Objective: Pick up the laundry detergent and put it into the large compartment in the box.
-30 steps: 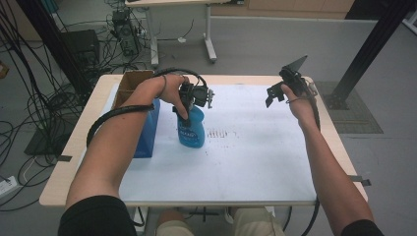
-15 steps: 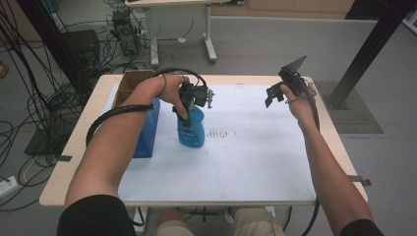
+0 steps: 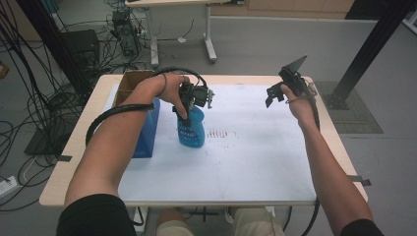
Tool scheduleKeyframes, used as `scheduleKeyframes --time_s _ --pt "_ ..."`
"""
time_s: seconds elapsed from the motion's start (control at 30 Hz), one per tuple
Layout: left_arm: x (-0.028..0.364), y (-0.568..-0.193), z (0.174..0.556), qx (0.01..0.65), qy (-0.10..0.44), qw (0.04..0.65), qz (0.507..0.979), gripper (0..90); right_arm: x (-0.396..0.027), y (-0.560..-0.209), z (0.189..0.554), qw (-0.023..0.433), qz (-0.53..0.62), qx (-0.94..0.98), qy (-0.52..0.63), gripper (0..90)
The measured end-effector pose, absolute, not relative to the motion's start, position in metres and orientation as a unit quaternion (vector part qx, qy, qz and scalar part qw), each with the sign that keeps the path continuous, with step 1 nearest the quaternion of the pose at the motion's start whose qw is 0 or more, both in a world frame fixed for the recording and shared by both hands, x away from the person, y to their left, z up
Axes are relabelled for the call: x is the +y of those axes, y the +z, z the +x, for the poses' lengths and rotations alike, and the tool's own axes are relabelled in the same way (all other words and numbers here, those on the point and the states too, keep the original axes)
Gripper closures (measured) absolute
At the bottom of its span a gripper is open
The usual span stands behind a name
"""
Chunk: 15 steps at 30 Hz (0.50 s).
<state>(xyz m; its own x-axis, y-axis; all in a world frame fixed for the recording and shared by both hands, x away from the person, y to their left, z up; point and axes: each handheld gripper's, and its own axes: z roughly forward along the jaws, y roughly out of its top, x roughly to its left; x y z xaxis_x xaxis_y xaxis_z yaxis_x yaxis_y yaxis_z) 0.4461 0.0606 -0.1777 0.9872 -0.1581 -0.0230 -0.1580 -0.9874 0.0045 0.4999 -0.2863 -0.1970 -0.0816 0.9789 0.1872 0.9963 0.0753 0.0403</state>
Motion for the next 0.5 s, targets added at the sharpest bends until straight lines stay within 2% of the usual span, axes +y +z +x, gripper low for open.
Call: scheduleKeyframes --time_s 0.5 --pt "0.0569 -0.1776 0.4460 -0.077 -0.013 -0.007 0.997 37.3 -0.2843 -0.1965 0.4986 0.053 -0.676 -0.731 -0.079 5.7"
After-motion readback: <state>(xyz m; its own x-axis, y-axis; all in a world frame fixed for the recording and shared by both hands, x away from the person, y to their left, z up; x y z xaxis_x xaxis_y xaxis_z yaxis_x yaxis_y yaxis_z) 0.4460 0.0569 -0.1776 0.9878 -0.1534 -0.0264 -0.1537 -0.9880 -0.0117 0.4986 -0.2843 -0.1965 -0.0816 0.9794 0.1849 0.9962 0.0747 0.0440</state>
